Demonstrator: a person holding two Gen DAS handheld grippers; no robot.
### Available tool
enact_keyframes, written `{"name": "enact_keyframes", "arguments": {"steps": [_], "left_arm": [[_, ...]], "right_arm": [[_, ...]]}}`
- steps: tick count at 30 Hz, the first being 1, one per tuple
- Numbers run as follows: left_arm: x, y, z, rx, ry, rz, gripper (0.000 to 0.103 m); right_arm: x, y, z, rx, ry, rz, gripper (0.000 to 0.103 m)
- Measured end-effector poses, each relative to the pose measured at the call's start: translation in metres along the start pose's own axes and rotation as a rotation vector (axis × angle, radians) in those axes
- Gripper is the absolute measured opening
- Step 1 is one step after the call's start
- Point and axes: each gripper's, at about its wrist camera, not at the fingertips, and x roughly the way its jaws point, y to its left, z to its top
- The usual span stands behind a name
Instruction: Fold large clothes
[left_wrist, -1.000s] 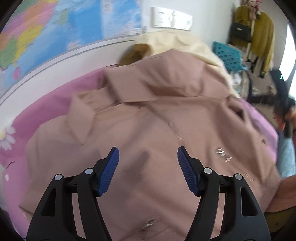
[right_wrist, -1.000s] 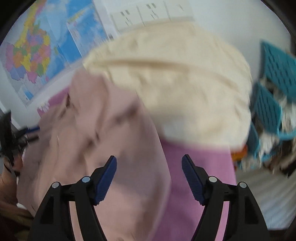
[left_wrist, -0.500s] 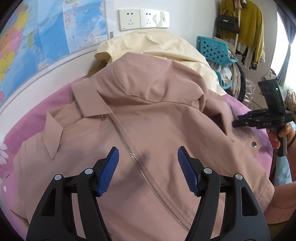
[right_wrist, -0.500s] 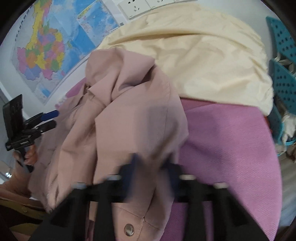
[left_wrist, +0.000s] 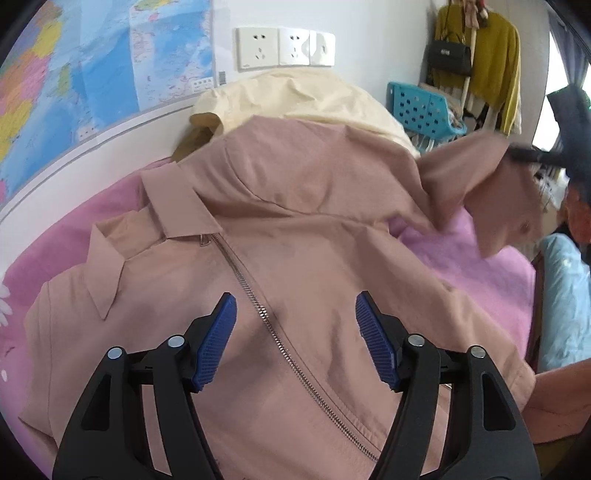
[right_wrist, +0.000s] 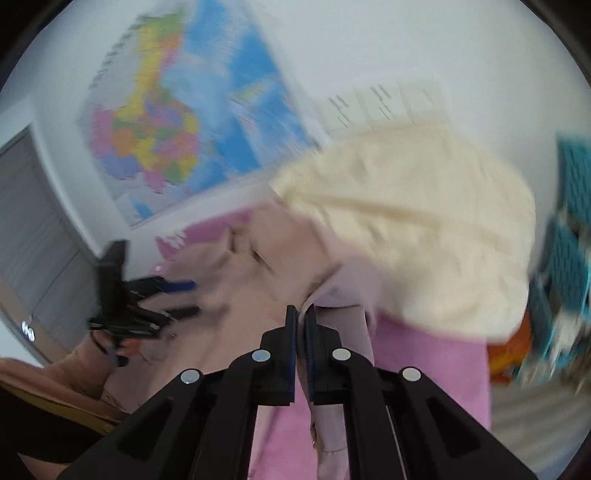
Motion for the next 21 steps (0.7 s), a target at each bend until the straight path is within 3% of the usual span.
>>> {"name": "enact_keyframes", "arguments": {"steps": [3, 7, 13, 17, 18, 19, 20, 21], "left_arm": [[-0.016, 0.015, -0.005, -0.034, -0.039, -0.030, 0.072], [-0.045, 0.042, -0.017, -0.099, -0.104, -0.057, 0.073], [-0.091, 0.078, -0.044, -0.164, -0.204, -0.064, 0.081], [-0.104, 0.085, -0.061, -0.145, -0.200, -0.062, 0.086], [-0.104, 0.086, -0.063, -0.142, -0.194, -0.069, 0.089], [-0.103, 0.087, -0.066, -0.139, -0.184, -0.072, 0.090], [-0.100, 0.087, -0.067, -0.137, -0.166, -0.063, 0.091], [-0.098, 0.087, -0.069, -0.138, -0.153, -0.066, 0.091]], "right_arm": [[-0.008, 0.046, 0.034, -0.128, -0.023, 0.030, 0.005], [0.021, 0.106, 0.065, -0.270, 0.009, 0.105, 0.005], [0.138, 0.166, 0.081, -0.351, 0.208, 0.227, 0.006], [0.228, 0.181, 0.069, -0.320, 0.377, 0.227, 0.014], [0.250, 0.182, 0.065, -0.313, 0.417, 0.213, 0.029], [0.260, 0.180, 0.063, -0.301, 0.432, 0.201, 0.056], [0.269, 0.177, 0.062, -0.270, 0.439, 0.195, 0.063], [0.275, 0.172, 0.060, -0.239, 0.450, 0.198, 0.063]]}}
